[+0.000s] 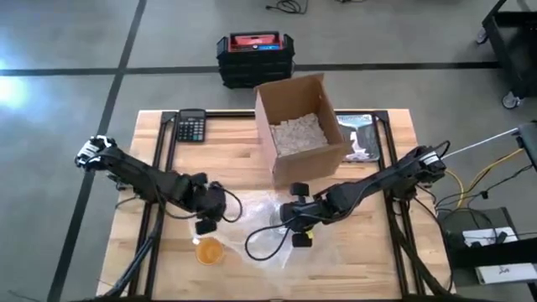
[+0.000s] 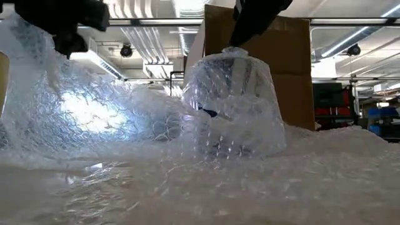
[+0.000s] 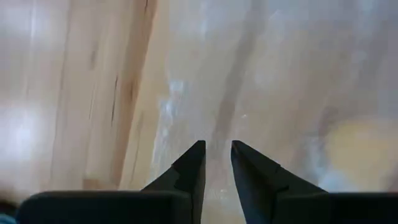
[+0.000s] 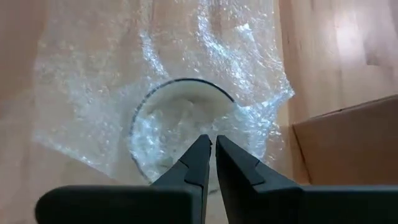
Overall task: Wrap mug
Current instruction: Wrap the white cup in bubble wrap
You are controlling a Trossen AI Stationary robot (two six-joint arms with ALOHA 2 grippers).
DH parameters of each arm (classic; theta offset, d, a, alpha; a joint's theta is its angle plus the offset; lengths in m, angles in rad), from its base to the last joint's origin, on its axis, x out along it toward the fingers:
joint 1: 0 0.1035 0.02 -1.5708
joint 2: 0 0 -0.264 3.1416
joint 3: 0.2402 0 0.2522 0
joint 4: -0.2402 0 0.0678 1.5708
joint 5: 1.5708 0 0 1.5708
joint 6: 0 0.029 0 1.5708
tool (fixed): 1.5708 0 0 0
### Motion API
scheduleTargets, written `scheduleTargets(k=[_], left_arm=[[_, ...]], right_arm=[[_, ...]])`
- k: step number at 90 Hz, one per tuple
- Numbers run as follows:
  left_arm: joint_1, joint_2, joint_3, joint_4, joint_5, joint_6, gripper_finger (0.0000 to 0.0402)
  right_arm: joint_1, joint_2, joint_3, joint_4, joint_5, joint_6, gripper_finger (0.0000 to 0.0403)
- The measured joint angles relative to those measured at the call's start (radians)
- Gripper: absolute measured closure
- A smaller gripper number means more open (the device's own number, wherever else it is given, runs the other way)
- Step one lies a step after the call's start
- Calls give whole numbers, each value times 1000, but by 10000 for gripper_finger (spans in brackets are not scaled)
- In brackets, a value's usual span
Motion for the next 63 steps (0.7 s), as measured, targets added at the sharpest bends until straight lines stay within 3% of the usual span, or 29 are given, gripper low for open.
scheduleTargets(k=[16,45,63], left_arm=[[-37,-4,-100,-2,45,-46,303],[-73,-34,-238,0,201,-92,182],[-77,-40,-340,223,262,-129,162]], right_arm=[[0,0,0,-1,14,-3,389],[0,1,-5,-2,16,-9,389],[0,1,-5,3,25,-9,389]])
